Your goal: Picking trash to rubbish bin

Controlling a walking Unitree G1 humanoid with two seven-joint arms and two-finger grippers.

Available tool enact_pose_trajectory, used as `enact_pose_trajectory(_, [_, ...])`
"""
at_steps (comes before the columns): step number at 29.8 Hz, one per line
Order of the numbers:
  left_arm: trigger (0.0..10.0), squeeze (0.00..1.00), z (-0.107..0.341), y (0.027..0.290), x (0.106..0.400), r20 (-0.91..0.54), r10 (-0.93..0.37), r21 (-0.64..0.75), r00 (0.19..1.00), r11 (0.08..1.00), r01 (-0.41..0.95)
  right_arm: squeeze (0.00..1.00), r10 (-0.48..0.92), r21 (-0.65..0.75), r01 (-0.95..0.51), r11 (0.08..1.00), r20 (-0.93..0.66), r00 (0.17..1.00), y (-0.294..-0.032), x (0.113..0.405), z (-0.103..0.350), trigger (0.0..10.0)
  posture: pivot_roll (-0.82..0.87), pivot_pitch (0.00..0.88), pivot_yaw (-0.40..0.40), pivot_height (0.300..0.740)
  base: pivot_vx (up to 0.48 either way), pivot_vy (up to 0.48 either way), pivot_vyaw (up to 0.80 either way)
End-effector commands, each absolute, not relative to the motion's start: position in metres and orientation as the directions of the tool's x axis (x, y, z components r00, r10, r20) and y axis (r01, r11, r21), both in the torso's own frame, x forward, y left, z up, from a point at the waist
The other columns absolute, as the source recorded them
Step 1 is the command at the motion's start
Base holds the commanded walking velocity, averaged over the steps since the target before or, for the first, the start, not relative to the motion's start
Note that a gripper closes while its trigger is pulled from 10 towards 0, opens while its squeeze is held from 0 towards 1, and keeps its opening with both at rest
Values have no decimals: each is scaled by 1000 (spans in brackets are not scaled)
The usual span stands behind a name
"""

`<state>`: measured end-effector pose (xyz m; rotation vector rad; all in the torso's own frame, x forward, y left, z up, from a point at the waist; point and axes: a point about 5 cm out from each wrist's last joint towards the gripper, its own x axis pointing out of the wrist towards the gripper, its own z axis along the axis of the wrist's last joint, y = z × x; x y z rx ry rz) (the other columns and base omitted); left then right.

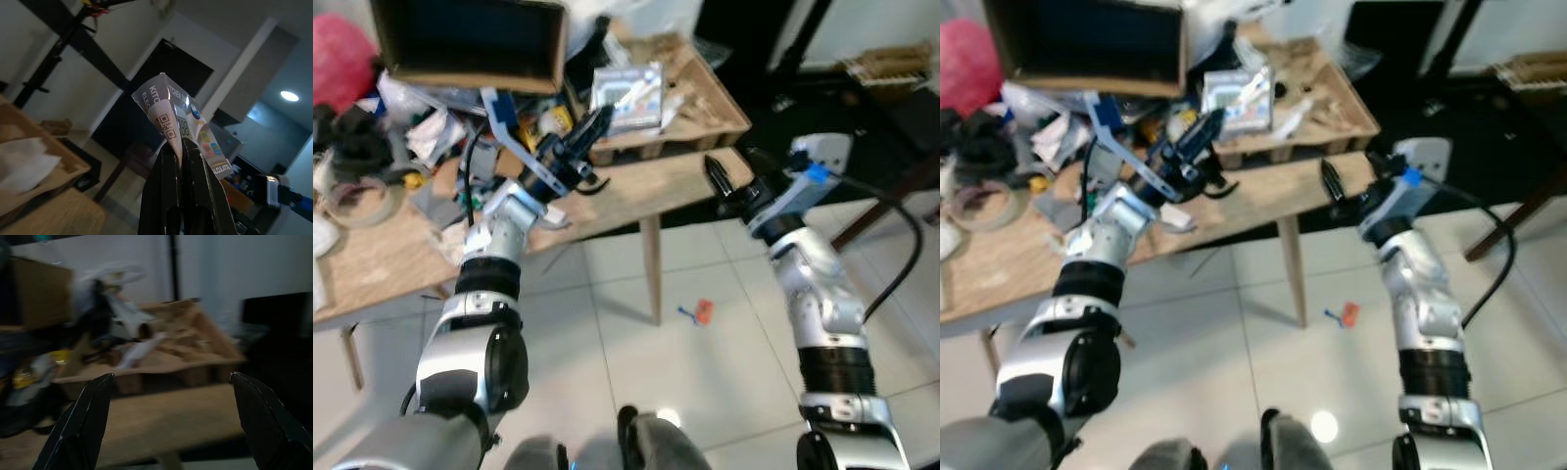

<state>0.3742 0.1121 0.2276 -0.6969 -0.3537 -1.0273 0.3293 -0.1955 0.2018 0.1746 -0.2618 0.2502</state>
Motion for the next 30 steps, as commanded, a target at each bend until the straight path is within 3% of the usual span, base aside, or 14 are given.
enact_pose_trajectory(1, [10000, 0, 225, 105, 374, 541, -678, -331, 498, 373, 867, 0, 177, 155, -219, 963, 245, 953, -203, 328, 193, 10000, 95, 119, -18, 740, 0, 0, -800])
enact_pose_trajectory(21, [10000, 0, 225, 102, 378, 464, -663, -190, 587, 573, 797, 0, 42, 153, -69, 986, 177, 983, -223, 330, 182, 10000, 87, 120, -20, 740, 0, 0, -800])
enact_pose_trajectory(30, [10000, 0, 222, 100, 380, 416, -681, -140, 602, 606, 783, 0, -13, 174, -16, 985, 167, 986, -228, 331, 180, 10000, 87, 120, -20, 740, 0, 0, -800])
